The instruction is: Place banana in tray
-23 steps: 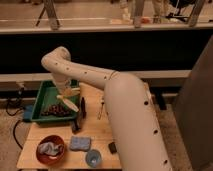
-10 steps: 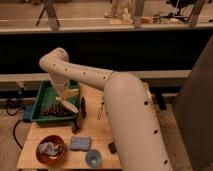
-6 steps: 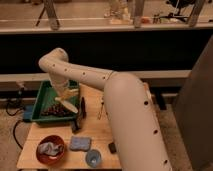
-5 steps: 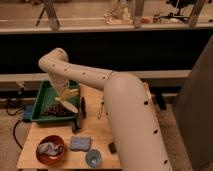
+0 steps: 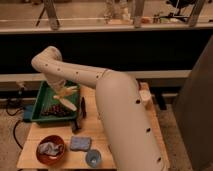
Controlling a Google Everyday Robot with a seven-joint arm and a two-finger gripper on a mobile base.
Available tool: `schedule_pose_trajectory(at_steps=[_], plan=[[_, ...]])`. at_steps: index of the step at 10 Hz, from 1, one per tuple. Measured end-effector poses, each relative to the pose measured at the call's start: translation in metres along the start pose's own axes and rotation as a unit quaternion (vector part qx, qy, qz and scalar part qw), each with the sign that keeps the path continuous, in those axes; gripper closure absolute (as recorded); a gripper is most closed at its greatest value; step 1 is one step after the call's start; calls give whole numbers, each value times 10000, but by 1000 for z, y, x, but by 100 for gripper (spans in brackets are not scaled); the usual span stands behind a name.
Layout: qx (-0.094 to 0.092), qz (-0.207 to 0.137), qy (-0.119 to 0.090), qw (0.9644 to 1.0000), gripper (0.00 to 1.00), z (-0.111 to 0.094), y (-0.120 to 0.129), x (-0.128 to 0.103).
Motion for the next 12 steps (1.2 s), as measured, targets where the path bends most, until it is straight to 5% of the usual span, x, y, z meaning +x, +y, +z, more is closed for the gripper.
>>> schedule_pose_trajectory(at_steps=[5, 12], plan=[[436, 55, 122, 9990, 100, -5, -20, 12], [729, 97, 235, 9970, 100, 1, -44, 26]])
